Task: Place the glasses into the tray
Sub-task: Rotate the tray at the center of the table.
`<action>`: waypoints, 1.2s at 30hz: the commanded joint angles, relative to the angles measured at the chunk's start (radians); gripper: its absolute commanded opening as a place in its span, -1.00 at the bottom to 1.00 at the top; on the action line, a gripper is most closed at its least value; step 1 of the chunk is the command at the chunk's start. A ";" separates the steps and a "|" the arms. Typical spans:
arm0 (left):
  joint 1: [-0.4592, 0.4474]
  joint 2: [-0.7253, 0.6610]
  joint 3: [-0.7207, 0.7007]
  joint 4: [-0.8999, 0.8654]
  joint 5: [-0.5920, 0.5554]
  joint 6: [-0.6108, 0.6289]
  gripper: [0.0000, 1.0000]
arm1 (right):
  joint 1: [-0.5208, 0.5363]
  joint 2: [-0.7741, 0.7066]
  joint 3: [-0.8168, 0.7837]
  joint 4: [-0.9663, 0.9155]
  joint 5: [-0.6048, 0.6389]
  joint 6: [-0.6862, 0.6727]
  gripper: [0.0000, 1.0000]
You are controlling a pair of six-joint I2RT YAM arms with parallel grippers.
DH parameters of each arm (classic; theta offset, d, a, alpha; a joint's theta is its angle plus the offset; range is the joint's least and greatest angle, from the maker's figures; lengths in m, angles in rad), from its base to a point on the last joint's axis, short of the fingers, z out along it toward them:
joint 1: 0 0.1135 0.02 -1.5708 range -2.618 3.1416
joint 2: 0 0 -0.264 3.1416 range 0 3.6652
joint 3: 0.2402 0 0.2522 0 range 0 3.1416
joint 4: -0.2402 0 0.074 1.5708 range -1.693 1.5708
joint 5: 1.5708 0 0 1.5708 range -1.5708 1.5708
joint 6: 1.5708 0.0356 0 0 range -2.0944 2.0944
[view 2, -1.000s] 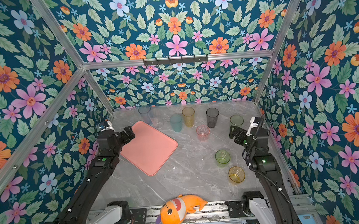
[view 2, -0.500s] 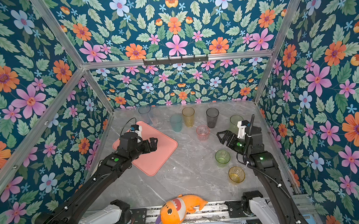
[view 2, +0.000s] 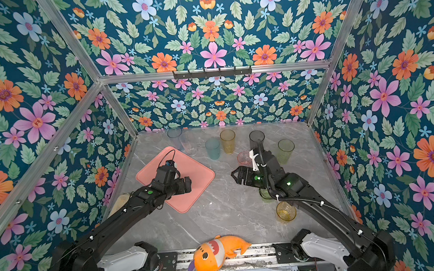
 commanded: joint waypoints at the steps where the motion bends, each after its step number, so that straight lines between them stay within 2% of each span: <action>1: -0.010 0.010 -0.032 0.009 0.081 0.011 0.82 | 0.026 0.054 0.040 0.016 0.048 0.010 0.72; 3: -0.031 0.015 -0.051 0.021 0.113 0.002 0.78 | 0.031 0.080 0.056 0.012 0.040 0.005 0.72; 10: -0.112 0.052 -0.091 0.017 0.110 -0.017 0.66 | 0.030 0.073 0.097 -0.030 0.018 -0.051 0.72; 17: -0.120 0.132 -0.081 0.021 0.159 -0.011 0.49 | 0.030 0.016 0.114 -0.076 0.064 -0.081 0.72; 26: -0.204 0.171 -0.080 0.043 0.166 -0.106 0.46 | 0.030 -0.044 0.102 -0.094 0.080 -0.093 0.72; 31: -0.271 0.218 -0.061 0.064 0.128 -0.149 0.47 | 0.030 -0.113 0.076 -0.100 0.120 -0.095 0.73; 36: -0.315 0.265 -0.041 0.109 0.139 -0.186 0.47 | 0.029 -0.119 0.080 -0.125 0.126 -0.103 0.76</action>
